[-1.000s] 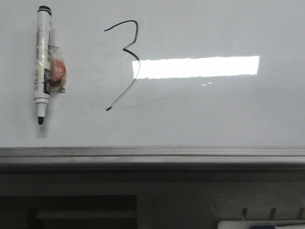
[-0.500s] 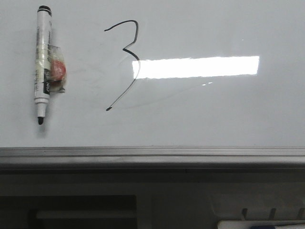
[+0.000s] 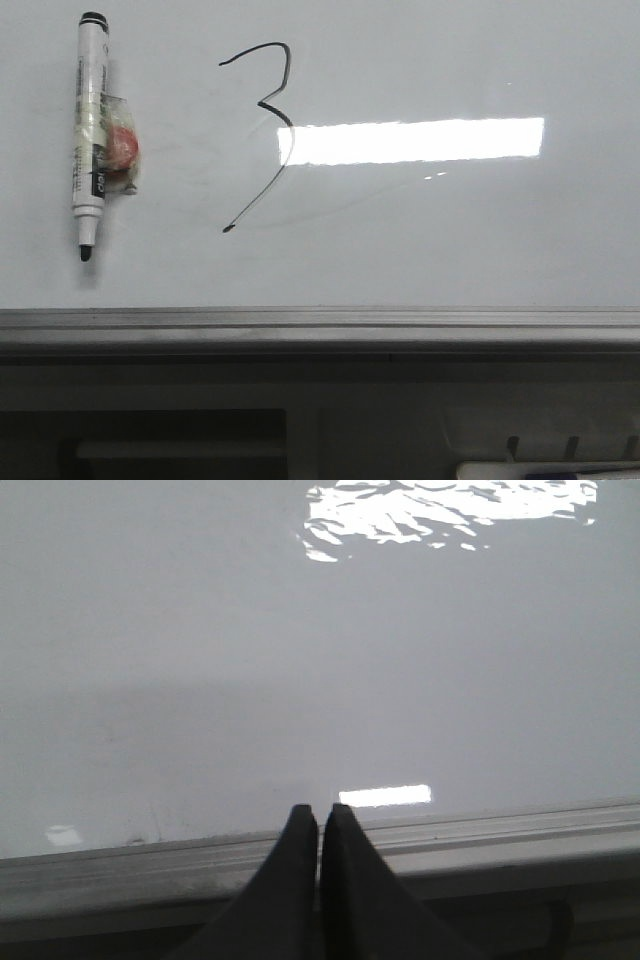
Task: Write number 3 on whiteboard
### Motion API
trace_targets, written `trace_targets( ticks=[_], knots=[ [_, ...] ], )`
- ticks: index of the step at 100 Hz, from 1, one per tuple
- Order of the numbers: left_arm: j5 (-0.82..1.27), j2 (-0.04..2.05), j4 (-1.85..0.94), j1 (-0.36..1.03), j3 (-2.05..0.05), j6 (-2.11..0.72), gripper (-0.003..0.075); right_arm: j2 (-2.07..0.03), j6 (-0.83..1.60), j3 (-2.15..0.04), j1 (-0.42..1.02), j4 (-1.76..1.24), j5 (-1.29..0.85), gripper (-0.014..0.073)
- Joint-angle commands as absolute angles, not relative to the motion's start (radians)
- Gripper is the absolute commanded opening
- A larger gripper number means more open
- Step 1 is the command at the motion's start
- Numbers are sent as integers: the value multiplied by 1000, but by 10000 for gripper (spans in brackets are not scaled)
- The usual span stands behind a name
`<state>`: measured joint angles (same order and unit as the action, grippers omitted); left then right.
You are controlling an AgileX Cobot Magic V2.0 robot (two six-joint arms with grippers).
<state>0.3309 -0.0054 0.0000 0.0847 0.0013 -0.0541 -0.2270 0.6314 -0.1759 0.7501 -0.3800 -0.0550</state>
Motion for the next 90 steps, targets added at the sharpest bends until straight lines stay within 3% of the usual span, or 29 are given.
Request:
trace_targets(
  ticks=[1,26,63,90],
  knots=[
    [276,-28,0,80,13,-43,-20,-232,531,-204,746,-329,21,-49],
    [276,-28,0,80,13,-43,-21,-232,113,-204,678,21,34,-49],
    [276,-28,0,80,13,-43,-21,-232,101,-204,248,26,26,-49],
    [276,-28,0,80,13,-43,-21,-173,101,-112,37,26,37,-49]
  ],
)
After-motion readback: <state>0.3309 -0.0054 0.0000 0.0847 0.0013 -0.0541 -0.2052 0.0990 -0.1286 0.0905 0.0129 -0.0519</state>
